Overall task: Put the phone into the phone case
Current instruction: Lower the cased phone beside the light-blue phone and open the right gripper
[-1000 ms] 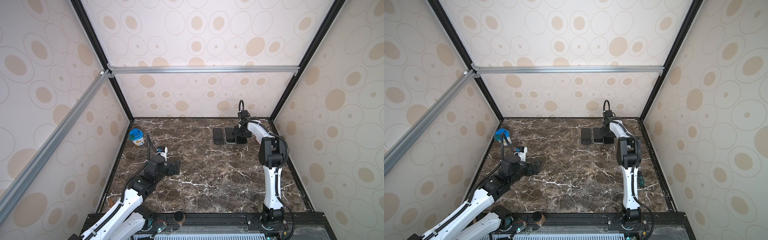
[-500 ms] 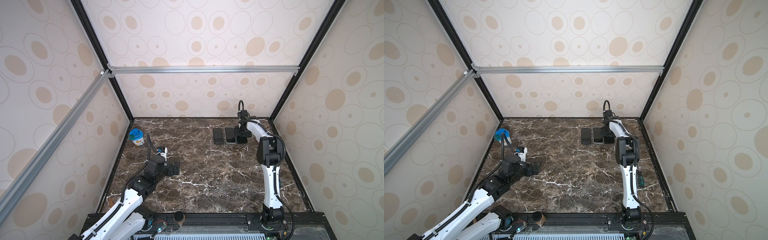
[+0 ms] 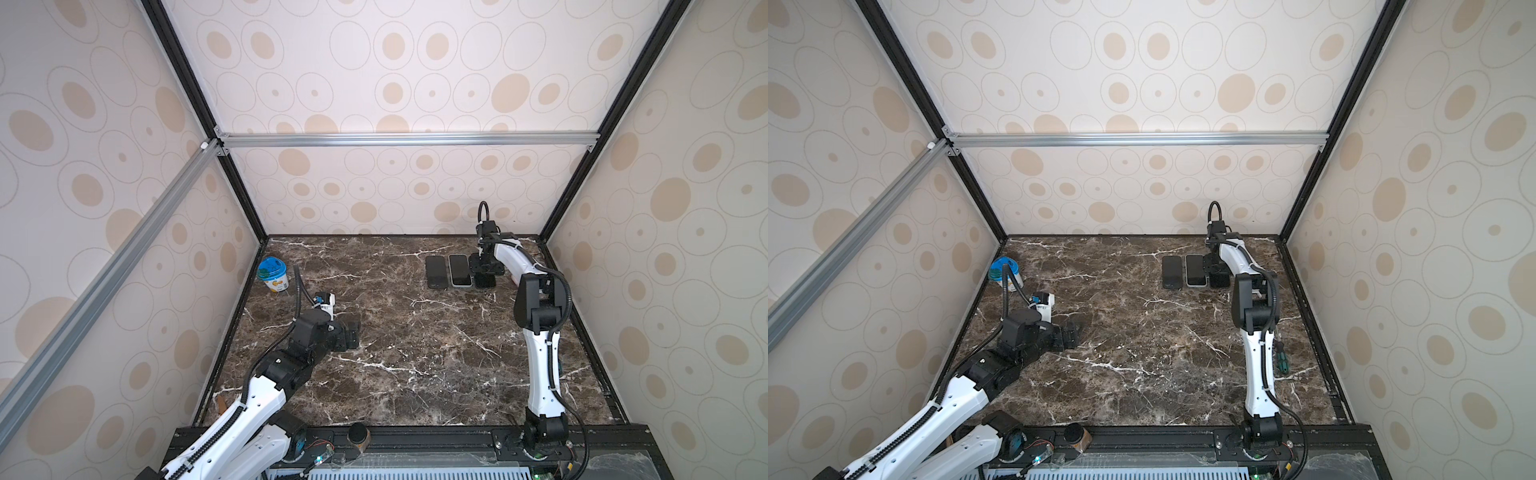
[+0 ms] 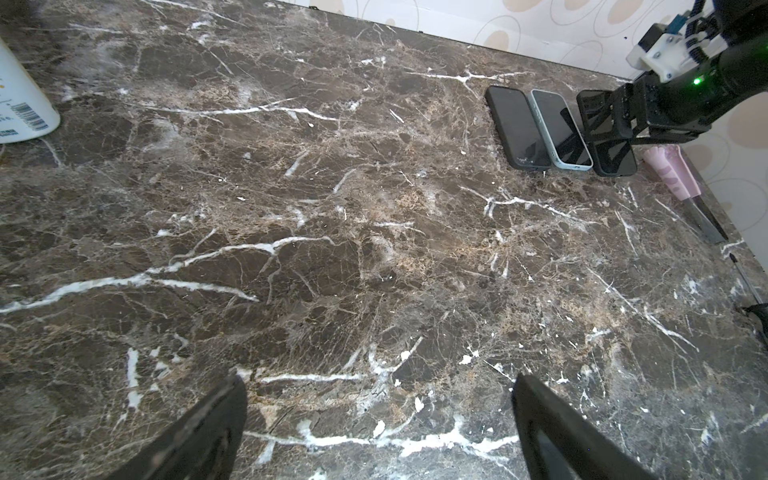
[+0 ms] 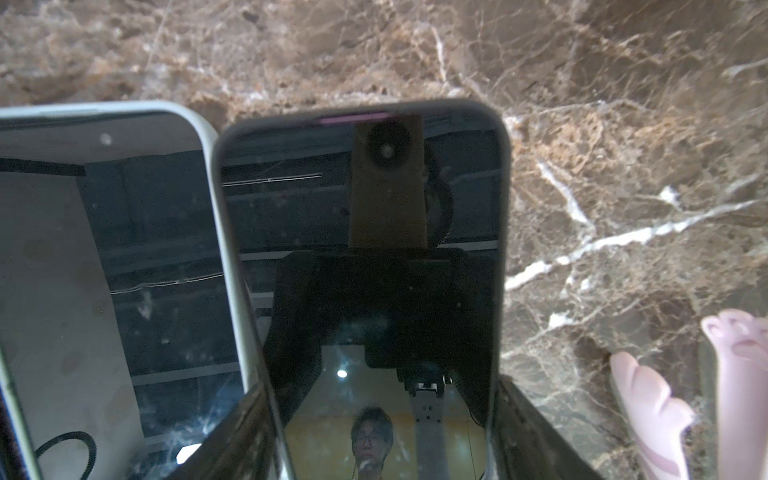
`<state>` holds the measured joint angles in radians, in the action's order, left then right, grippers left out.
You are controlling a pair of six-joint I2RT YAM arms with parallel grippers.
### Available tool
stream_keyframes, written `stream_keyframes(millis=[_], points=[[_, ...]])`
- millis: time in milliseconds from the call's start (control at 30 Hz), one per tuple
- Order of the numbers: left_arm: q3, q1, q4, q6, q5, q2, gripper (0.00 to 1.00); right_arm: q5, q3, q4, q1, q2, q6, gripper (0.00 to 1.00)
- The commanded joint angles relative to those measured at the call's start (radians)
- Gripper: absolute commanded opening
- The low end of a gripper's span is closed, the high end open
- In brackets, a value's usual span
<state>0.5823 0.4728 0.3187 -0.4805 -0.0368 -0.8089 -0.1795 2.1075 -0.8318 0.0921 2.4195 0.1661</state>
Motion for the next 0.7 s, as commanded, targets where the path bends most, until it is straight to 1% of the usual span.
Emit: stream_keyframes(millis=[0, 133, 233, 433, 667], points=[[0.048, -0.005, 0.007, 0.017, -0.017, -0.001, 1.0, 0.002, 0.037, -0.016, -0.012, 0.017, 0.018, 0.64], [0.048, -0.006, 0.003, 0.013, -0.017, -0.004, 1.0, 0.019, 0.034, -0.017, -0.015, 0.014, 0.018, 0.72], [0.05, -0.005, 0.0, 0.011, -0.017, -0.007, 1.0, 0.029, 0.033, -0.015, -0.017, 0.008, 0.02, 0.75], [0.049, -0.006, 0.001, 0.008, -0.02, -0.007, 1.0, 0.051, 0.035, -0.015, -0.022, 0.01, 0.027, 0.8], [0.045, -0.005, 0.003, 0.008, -0.025, 0.006, 1.0, 0.082, 0.036, -0.02, -0.03, 0.017, 0.03, 0.83]])
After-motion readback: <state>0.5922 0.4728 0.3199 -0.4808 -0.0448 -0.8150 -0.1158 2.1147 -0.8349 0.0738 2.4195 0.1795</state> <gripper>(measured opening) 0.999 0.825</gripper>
